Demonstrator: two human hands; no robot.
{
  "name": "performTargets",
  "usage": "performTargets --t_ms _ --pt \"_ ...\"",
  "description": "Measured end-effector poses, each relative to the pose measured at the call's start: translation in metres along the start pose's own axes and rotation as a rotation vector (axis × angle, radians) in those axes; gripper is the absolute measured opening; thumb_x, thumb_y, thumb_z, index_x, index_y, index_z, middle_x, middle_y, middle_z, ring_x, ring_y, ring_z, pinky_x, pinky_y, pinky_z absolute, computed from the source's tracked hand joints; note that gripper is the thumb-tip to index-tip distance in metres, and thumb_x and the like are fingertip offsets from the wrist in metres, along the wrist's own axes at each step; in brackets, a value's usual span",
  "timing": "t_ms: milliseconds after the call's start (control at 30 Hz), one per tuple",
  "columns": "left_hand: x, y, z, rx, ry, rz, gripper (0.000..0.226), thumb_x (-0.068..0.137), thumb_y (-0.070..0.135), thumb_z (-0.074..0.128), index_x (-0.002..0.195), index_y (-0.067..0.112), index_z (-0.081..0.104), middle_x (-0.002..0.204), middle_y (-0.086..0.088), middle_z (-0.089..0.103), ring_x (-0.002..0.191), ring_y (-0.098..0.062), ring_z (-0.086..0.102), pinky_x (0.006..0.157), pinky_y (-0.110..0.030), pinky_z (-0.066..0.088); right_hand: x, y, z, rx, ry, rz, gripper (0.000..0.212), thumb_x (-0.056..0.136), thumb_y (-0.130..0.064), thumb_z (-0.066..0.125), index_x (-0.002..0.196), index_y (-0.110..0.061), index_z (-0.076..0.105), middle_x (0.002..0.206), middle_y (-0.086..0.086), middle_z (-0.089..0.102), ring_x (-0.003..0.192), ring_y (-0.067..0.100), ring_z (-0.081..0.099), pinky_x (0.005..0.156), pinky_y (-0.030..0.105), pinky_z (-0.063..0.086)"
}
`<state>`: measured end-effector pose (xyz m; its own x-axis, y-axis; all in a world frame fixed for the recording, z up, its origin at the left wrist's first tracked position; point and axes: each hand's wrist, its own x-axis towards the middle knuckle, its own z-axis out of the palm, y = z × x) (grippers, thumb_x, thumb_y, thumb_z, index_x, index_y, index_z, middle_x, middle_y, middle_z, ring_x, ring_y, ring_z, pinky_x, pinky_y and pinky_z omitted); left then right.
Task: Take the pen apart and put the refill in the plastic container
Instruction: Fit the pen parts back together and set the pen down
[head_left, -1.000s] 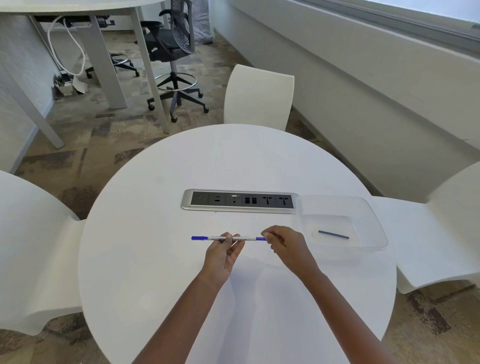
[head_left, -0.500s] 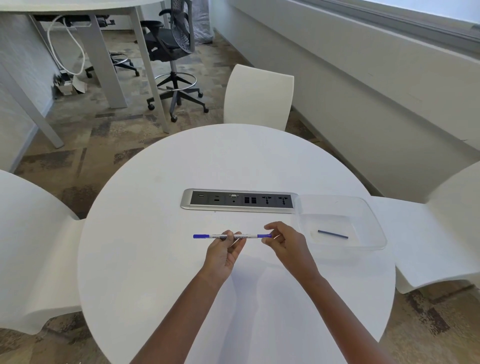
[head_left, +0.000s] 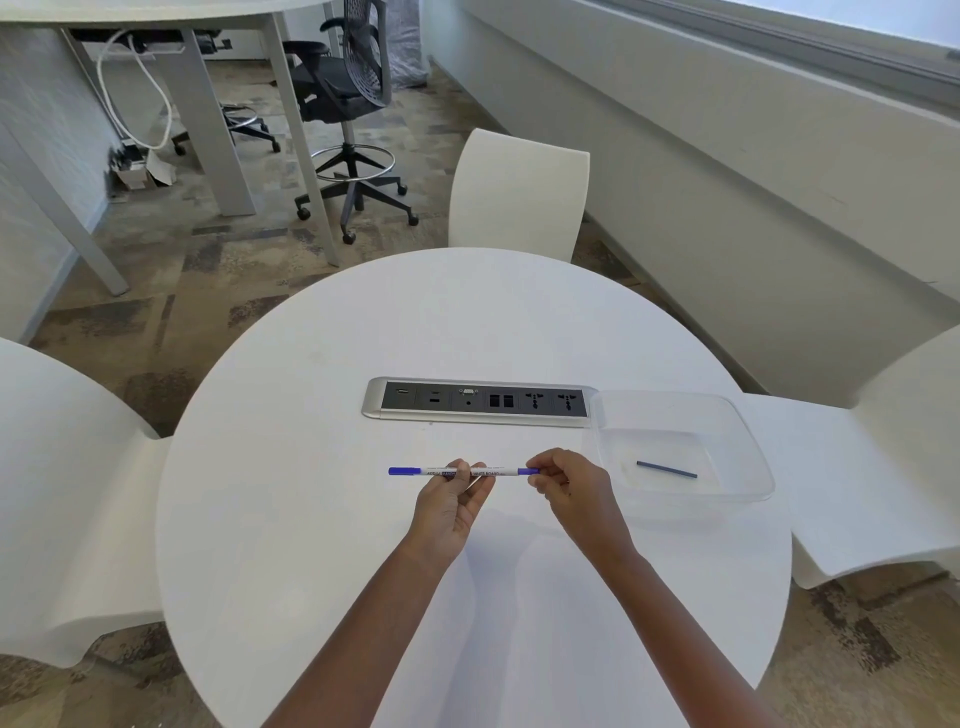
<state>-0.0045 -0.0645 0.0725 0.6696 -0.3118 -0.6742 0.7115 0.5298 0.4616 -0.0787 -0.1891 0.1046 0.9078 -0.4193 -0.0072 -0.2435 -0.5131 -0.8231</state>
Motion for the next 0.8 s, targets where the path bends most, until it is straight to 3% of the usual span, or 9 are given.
performTargets --t_ms 167,333,467,600,800 --pt "0.0 0.0 0.0 0.001 -0.004 -0.001 0.018 0.094 -0.002 0.045 0.078 0.0 0.053 0.083 -0.017 0.058 0.077 -0.024 0.06 0.088 -0.043 0.044 0.001 -0.001 0.0 0.005 -0.011 0.005 0.012 0.087 -0.008 0.054 0.083 -0.006 0.065 0.072 0.003 0.061 0.067 0.019 0.057 0.068 0.037 0.05" --pt "-0.002 0.0 0.0 -0.006 -0.007 0.001 0.019 0.094 -0.002 0.045 0.077 0.0 0.054 0.083 -0.018 0.058 0.078 -0.025 0.06 0.09 -0.044 0.044 -0.001 0.0 0.001 0.0 0.017 -0.024 0.009 0.082 -0.003 0.061 0.089 -0.007 0.064 0.081 0.003 0.063 0.072 0.015 0.057 0.065 0.019 0.044" --pt "-0.004 0.0 0.002 -0.003 -0.006 0.0 0.017 0.094 -0.001 0.046 0.079 0.0 0.054 0.083 -0.017 0.058 0.077 -0.025 0.06 0.09 -0.043 0.045 -0.002 -0.002 0.002 -0.003 0.041 -0.019 0.01 0.083 -0.001 0.057 0.082 -0.006 0.065 0.077 0.003 0.062 0.073 0.023 0.058 0.069 0.035 0.048" --pt "-0.007 0.0 0.005 0.013 -0.018 0.017 0.018 0.095 -0.001 0.045 0.078 0.001 0.052 0.082 -0.016 0.058 0.077 -0.025 0.06 0.089 -0.041 0.044 0.001 -0.004 0.003 -0.021 0.025 0.008 0.014 0.086 -0.003 0.051 0.08 -0.004 0.064 0.074 0.003 0.059 0.075 0.026 0.057 0.07 0.038 0.047" --pt "-0.011 -0.001 0.007 0.045 -0.017 0.039 0.017 0.095 0.0 0.045 0.079 0.002 0.051 0.082 -0.016 0.058 0.077 -0.024 0.06 0.089 -0.041 0.044 0.001 -0.003 0.006 -0.033 -0.014 0.085 0.02 0.091 -0.008 0.044 0.081 -0.004 0.062 0.068 0.005 0.056 0.066 0.021 0.049 0.063 0.032 0.04"
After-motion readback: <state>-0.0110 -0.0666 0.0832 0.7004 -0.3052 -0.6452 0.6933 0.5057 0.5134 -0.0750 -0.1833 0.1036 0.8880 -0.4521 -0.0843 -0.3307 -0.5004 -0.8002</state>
